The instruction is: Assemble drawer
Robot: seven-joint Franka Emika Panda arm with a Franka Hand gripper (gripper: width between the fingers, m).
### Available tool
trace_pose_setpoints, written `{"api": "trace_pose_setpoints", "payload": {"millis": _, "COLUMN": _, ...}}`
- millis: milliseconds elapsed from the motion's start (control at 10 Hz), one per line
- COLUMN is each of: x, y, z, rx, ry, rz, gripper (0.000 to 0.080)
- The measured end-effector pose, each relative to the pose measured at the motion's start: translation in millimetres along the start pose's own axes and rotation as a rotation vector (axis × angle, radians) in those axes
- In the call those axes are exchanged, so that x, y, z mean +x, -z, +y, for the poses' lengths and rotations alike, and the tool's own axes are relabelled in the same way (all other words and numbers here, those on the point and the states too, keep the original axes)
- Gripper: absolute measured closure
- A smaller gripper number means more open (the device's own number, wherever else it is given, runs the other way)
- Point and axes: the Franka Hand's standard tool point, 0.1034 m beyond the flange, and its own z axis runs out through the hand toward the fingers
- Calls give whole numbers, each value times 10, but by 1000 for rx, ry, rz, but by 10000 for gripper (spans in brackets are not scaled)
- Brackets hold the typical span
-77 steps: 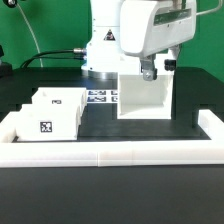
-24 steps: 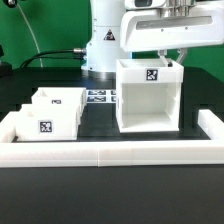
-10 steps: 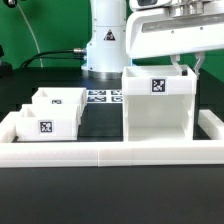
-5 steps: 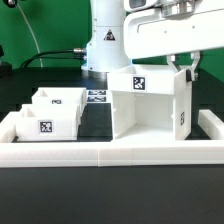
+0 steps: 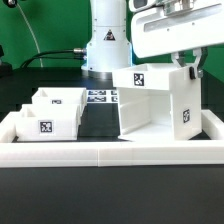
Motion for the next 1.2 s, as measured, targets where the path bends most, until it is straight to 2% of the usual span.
{"api": "trace_pose_setpoints", "payload": {"millis": 200, "x": -30, "y": -6, "z": -29, "rx": 2, "ry": -272, "rz": -13, "gripper": 755}}
{"api": "trace_pose_setpoints", "payload": {"millis": 300, "x": 0, "y": -12, "z": -22, "rx": 5, "ry": -326, "rz": -10, "gripper": 755}}
{"api": "trace_pose_setpoints", "payload": {"millis": 500, "x": 39, "y": -23, "z": -43, "rx": 34, "ry": -378, "rz": 3, "gripper": 754}}
{"api": "trace_pose_setpoints", "payload": {"millis": 900, "x": -5, "y": 1, "z": -93, "rx": 57, "ry": -565, "rz": -23, "gripper": 751}}
{"api": "trace_pose_setpoints", "payload": {"millis": 1000, "x": -24, "y": -3, "z": -94, "rx": 57, "ry": -619, "rz": -32, "gripper": 751}}
{"api": "trace_pose_setpoints", "payload": {"millis": 1100, "x": -90, "y": -25, "z": -59, "rx": 25, "ry": -648, "rz": -60, "gripper": 752}}
{"api": "trace_pose_setpoints", "payload": {"millis": 1200, "x": -96, "y": -61, "z": -73, "rx": 23, "ry": -661, "rz": -63, "gripper": 752}}
